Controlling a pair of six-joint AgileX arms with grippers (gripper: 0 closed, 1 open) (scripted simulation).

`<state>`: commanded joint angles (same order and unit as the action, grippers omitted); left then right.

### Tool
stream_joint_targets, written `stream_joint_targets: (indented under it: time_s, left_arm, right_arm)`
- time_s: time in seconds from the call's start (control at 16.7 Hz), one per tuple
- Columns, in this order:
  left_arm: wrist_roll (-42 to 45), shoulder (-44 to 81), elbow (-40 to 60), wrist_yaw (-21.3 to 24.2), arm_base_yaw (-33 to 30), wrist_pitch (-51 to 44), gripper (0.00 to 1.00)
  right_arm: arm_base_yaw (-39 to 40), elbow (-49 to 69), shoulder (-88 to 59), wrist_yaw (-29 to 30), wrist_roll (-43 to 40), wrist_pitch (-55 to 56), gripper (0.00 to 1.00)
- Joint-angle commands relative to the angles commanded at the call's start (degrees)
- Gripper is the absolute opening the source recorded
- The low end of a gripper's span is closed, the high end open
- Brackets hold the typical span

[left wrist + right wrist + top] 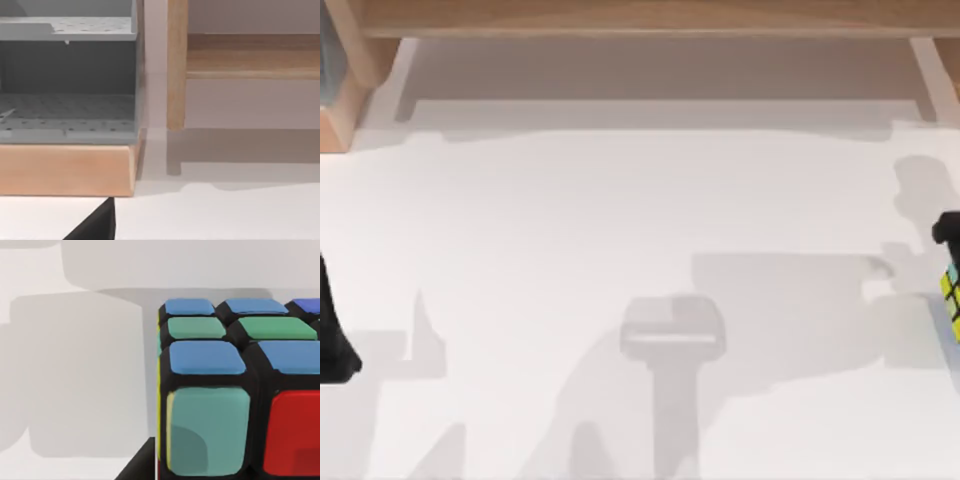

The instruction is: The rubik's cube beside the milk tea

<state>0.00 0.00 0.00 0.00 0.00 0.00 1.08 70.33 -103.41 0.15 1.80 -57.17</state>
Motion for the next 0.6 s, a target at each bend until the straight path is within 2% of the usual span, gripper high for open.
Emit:
stream_joint_targets:
  time_s: [0.48,0.6]
  left_arm:
    - [0.00,0.00,0.00,0.00,0.00,0.00,1.00]
    - [0.00,0.00,0.00,0.00,0.00,0.00,1.00]
  right_arm:
    - [0.00,0.00,0.00,0.00,0.00,0.00,0.98]
    - [0.00,0.00,0.00,0.00,0.00,0.00,1.00]
